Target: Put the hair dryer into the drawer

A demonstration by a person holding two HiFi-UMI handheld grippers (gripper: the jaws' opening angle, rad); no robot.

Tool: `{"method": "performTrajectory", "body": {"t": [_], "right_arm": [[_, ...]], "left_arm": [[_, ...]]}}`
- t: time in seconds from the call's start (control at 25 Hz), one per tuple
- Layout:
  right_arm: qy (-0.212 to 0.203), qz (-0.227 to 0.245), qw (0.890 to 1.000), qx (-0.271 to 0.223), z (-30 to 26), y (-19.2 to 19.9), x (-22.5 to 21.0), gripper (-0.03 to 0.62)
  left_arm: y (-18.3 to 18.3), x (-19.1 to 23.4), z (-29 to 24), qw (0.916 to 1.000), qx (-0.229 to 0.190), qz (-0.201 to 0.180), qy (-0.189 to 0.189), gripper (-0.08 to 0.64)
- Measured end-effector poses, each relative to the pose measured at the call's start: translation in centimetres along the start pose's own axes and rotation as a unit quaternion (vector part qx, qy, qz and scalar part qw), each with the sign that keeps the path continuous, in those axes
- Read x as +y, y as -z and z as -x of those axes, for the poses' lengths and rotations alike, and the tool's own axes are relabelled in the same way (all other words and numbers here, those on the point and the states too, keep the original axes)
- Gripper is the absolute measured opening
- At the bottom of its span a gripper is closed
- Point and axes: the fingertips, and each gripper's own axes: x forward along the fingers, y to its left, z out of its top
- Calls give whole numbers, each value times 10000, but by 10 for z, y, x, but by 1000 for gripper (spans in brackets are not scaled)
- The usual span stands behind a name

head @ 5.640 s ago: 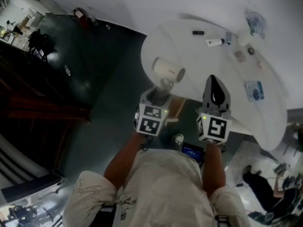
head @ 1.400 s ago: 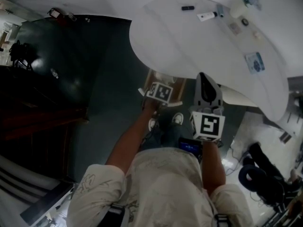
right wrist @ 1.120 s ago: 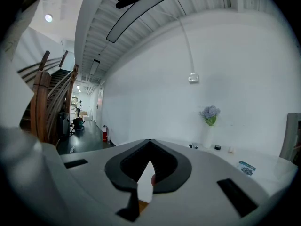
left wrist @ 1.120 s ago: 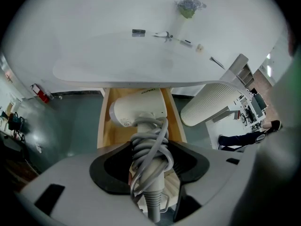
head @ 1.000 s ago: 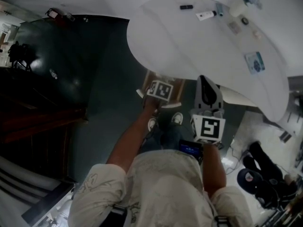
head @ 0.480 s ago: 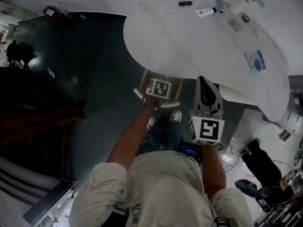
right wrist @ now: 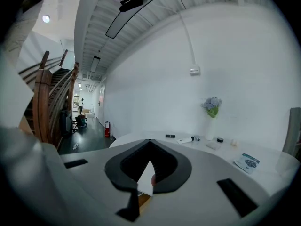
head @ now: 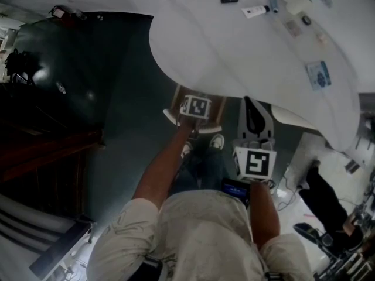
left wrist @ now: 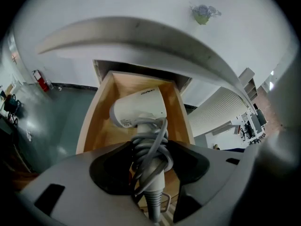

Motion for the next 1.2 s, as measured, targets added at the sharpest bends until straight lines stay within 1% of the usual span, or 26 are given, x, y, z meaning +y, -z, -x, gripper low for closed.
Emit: {"method": "performTrajectory", "body": {"t": [0.16, 0.28, 0.4, 0.6, 0.72, 0.84, 0.92, 1.0, 1.2], "right_arm": [[-6, 1, 9999, 113, -3, 10, -4, 5], [-19, -32, 9999, 140, -8, 14, -5, 5], [-61, -32, 9999, 151, -10, 17, -3, 5], [-87, -63, 9998, 196, -14, 20, -2, 5], [-83, -99, 9997, 203, -14, 21, -2, 5], [-79, -75, 9997, 212, -13, 20, -2, 5], [-85, -76, 9997, 207, -13, 20, -2, 5], [-85, -75, 9997, 203, -13, 20, -2, 5], [-111, -47, 9998, 171, -12, 17, 1, 5]], "left_arm": [[7, 2, -10, 9999, 145, 84, 6, 247], [4, 0, -17, 9995, 176, 209, 178, 247], [1, -1, -23, 9992, 183, 264, 246, 247], [2, 2, -22, 9994, 298, 132, 88, 247], [7, -2, -24, 9991, 366, 148, 155, 249], [5, 3, -22, 9995, 279, 122, 82, 250], [3, 6, -19, 9995, 152, 259, 60, 249], [3, 5, -19, 9991, 91, 401, 136, 249], [2, 5, -15, 9993, -8, 358, 113, 249]]}}
